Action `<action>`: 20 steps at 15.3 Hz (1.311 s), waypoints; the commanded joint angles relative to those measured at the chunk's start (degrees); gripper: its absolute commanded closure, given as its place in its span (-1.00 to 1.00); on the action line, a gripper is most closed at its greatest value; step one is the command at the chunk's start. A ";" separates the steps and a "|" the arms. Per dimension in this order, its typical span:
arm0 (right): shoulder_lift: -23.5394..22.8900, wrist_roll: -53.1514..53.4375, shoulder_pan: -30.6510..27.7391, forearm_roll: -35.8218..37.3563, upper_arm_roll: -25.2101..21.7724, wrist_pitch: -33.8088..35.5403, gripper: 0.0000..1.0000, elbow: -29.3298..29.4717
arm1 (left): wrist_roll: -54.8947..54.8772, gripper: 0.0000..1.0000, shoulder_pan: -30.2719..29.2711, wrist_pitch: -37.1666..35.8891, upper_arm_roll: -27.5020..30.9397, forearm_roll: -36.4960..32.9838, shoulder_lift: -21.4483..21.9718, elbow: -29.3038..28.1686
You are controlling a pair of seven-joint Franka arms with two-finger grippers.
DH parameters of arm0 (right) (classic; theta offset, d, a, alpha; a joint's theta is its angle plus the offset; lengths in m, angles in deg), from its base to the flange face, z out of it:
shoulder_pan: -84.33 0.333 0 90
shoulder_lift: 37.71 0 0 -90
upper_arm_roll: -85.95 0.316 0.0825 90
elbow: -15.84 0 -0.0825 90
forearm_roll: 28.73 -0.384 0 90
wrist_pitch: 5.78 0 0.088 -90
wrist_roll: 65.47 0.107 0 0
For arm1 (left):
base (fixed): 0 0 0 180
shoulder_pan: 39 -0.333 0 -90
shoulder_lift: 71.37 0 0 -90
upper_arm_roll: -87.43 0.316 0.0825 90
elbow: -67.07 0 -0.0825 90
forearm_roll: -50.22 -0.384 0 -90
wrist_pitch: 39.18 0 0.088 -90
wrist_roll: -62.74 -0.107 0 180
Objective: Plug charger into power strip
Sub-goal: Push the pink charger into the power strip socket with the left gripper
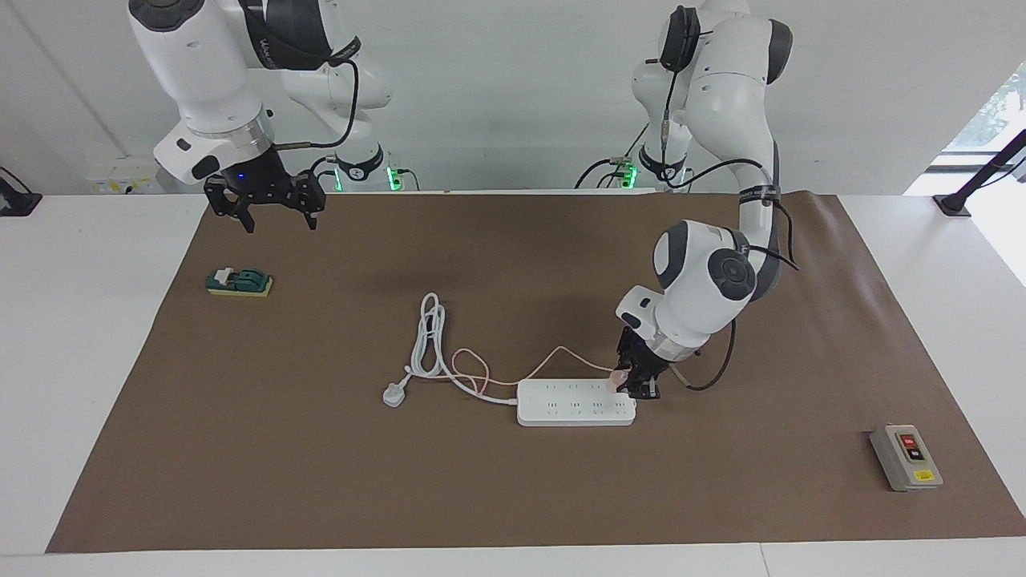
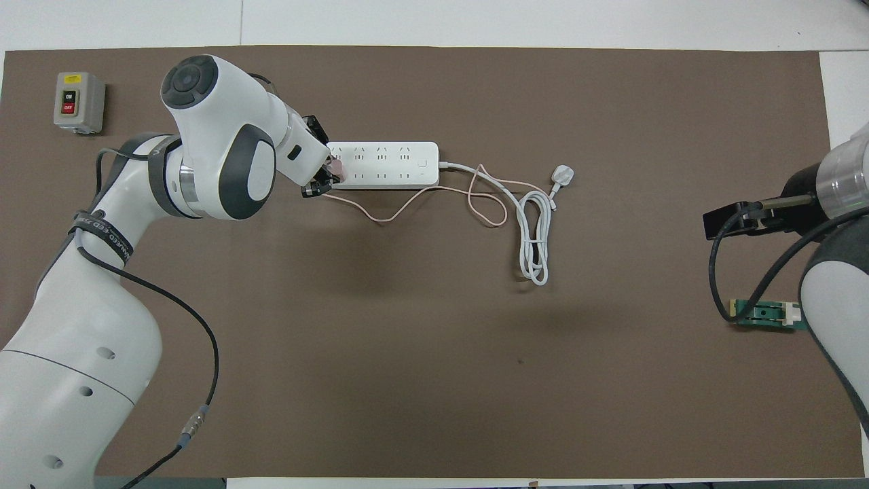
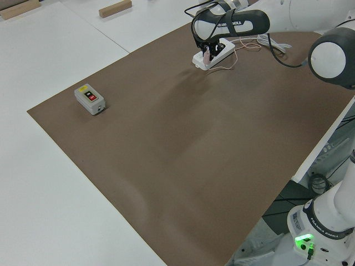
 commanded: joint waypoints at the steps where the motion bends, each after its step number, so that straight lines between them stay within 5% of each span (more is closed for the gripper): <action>1: 1.45 -1.23 -1.15 0.62 0.57 0.41 -1.00 -1.33 | -2.55 1.00 -0.49 2.64 0.25 -0.88 -5.94 2.62; 16: 1.45 -1.23 -1.15 0.62 0.57 0.41 -1.00 -1.33 | -4.40 1.00 0.04 1.33 0.34 -0.27 -4.98 2.97; 17: 1.45 -1.23 -1.15 0.62 0.57 0.41 -1.00 -1.33 | -4.13 0.13 0.04 0.45 0.34 -0.09 -4.80 3.06; 18: 1.45 -1.23 -1.15 0.62 0.57 0.41 -1.00 -1.33 | -3.78 -0.99 0.04 0.36 0.34 0.43 -4.28 3.06; 20: 1.45 -1.23 -1.15 0.62 0.57 0.41 -1.00 -1.33 | 0.76 -1.00 0.04 0.10 0.34 4.46 -2.96 2.98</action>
